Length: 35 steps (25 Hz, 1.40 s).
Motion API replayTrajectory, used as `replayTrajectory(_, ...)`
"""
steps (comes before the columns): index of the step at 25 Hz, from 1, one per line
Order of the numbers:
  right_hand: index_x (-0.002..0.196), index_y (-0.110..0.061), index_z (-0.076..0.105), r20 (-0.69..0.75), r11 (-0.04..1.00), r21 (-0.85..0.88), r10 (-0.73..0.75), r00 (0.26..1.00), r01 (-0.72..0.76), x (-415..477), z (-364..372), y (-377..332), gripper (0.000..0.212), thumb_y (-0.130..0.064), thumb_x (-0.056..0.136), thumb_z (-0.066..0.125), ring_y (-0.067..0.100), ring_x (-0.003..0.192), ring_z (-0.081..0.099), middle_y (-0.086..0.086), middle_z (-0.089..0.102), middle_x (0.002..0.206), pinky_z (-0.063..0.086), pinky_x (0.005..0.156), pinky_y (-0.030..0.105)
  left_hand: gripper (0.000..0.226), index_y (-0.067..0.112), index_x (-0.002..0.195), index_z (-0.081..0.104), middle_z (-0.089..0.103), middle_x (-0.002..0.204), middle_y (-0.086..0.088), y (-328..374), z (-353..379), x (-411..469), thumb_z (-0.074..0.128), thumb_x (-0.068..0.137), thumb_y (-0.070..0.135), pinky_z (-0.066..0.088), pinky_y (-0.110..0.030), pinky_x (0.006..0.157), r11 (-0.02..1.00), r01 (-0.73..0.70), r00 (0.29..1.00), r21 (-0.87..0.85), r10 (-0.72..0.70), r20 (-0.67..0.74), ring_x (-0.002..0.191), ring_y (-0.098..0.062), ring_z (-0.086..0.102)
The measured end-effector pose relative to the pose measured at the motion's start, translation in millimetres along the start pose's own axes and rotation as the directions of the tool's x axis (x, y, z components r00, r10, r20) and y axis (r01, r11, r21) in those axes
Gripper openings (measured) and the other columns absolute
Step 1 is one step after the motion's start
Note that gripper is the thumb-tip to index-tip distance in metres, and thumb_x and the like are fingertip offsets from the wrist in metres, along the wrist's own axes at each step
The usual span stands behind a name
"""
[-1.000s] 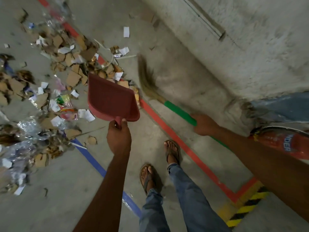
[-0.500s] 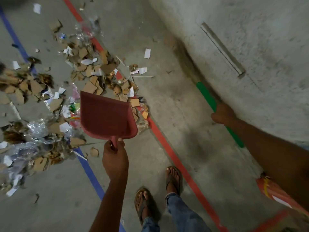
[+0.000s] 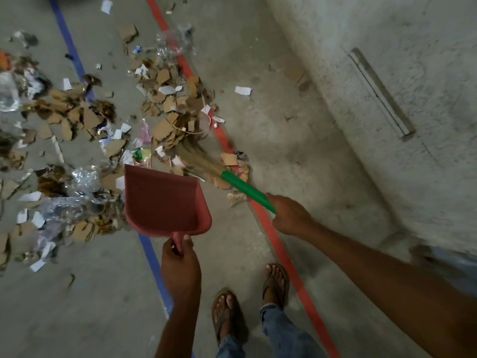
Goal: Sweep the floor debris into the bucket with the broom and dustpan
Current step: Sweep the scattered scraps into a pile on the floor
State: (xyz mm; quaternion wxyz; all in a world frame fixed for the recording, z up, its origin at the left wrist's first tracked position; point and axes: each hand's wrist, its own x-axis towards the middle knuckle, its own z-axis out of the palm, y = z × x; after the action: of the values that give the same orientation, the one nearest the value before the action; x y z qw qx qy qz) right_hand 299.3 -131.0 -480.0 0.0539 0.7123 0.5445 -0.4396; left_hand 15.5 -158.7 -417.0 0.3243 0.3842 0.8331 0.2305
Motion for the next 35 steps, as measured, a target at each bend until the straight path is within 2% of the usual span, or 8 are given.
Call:
replayTrajectory(3, 0.158, -0.022, 0.031, -0.067, 0.994, 0.096, 0.055, 0.996, -0.049, -80.5, 35.3, -17.7, 0.083, -0.012, 0.082, 0.062, 0.029, 0.124, 0.058, 0.005, 0.053, 0.144, 0.051, 0.098, 0.039, 0.031, 0.014, 0.108, 0.067, 0.072, 0.091, -0.006, -4.4, -24.8, -0.4, 0.054, 0.102, 0.041, 0.041, -0.034, 0.074, 0.999, 0.047, 0.999, -0.002, -0.047, -0.028, 0.086, -0.028, 0.067)
replayTrajectory(8, 0.158, -0.021, 0.033, -0.162, 0.967, 0.087, 0.252, 0.954, -0.241, -194.3, 78.7, -15.6, 0.076, -0.020, 0.088, 0.064, 0.030, 0.118, 0.061, 0.006, 0.054, 0.140, 0.054, 0.091, 0.040, 0.027, 0.018, 0.100, 0.066, 0.069, 0.083, -0.004, -19.9, -48.8, -1.1, 0.054, 0.101, 0.042, 0.045, -0.036, 0.072, 0.995, 0.092, 0.996, -0.050, -0.091, 0.013, 0.082, -0.028, 0.066)
replayTrajectory(14, 0.136, -0.012, 0.049, -0.053, 0.890, 0.031, 0.456, 0.888, -0.455, -157.8, 147.9, -41.6, 0.052, -0.038, 0.092, 0.060, 0.033, 0.100, 0.067, 0.012, 0.064, 0.116, 0.057, 0.083, 0.041, 0.032, 0.017, 0.105, 0.067, 0.071, 0.092, -0.004, -68.5, -88.3, 7.0, 0.054, 0.099, 0.046, 0.051, -0.040, 0.078, 0.991, 0.098, 0.994, -0.091, -0.095, 0.045, 0.087, -0.027, 0.066)
replayTrajectory(20, 0.141, -0.010, 0.043, 0.075, 0.966, -0.034, 0.257, 0.964, -0.255, -61.4, 181.5, -174.9, 0.059, -0.027, 0.088, 0.064, 0.034, 0.116, 0.063, 0.015, 0.061, 0.130, 0.053, 0.091, 0.036, 0.029, 0.021, 0.101, 0.065, 0.072, 0.091, -0.004, -137.1, -145.3, 35.8, 0.056, 0.097, 0.048, 0.055, -0.046, 0.083, 0.989, 0.103, 0.994, -0.105, -0.108, -0.036, 0.087, -0.031, 0.069)
replayTrajectory(23, 0.141, -0.012, 0.045, 0.042, 0.992, -0.028, 0.121, 0.992, -0.120, -46.1, 173.1, -241.6, 0.057, -0.021, 0.087, 0.063, 0.035, 0.117, 0.061, 0.015, 0.060, 0.130, 0.054, 0.093, 0.038, 0.038, 0.024, 0.102, 0.065, 0.072, 0.092, 0.003, -150.2, -173.8, 50.3, 0.052, 0.093, 0.058, 0.058, -0.051, 0.081, 0.986, 0.105, 0.990, -0.126, -0.115, -0.075, 0.084, -0.028, 0.070)
replayTrajectory(26, 0.155, -0.017, 0.031, -0.036, 1.000, 0.003, 0.020, 0.999, -0.020, -62.8, 162.7, -280.3, 0.073, -0.019, 0.089, 0.060, 0.034, 0.125, 0.056, 0.013, 0.051, 0.141, 0.049, 0.101, 0.039, 0.032, 0.026, 0.099, 0.063, 0.071, 0.090, 0.004, -141.8, -197.3, 59.4, 0.052, 0.094, 0.056, 0.058, -0.052, 0.079, 0.985, 0.096, 0.990, -0.143, -0.110, -0.092, 0.081, -0.025, 0.070)
replayTrajectory(32, 0.157, -0.020, 0.035, -0.198, 0.993, 0.107, 0.077, 0.977, -0.057, -135.2, 130.7, -235.2, 0.081, -0.006, 0.081, 0.059, 0.034, 0.126, 0.057, 0.012, 0.053, 0.144, 0.049, 0.102, 0.038, 0.035, 0.026, 0.095, 0.062, 0.070, 0.087, 0.002, -113.1, -216.3, 65.9, 0.051, 0.092, 0.060, 0.058, -0.049, 0.078, 0.978, 0.094, 0.991, -0.187, -0.109, -0.074, 0.081, -0.031, 0.069)
replayTrajectory(35, 0.144, -0.019, 0.054, -0.234, 0.975, 0.202, 0.144, 0.961, -0.097, -161.8, 98.7, -179.3, 0.068, -0.007, 0.078, 0.063, 0.028, 0.104, 0.068, 0.011, 0.069, 0.119, 0.053, 0.083, 0.033, 0.030, 0.020, 0.093, 0.063, 0.069, 0.082, -0.002, -82.4, -204.1, 58.4, 0.054, 0.096, 0.048, 0.053, -0.042, 0.075, 0.979, 0.082, 0.996, -0.186, -0.086, -0.017, 0.081, -0.030, 0.068)
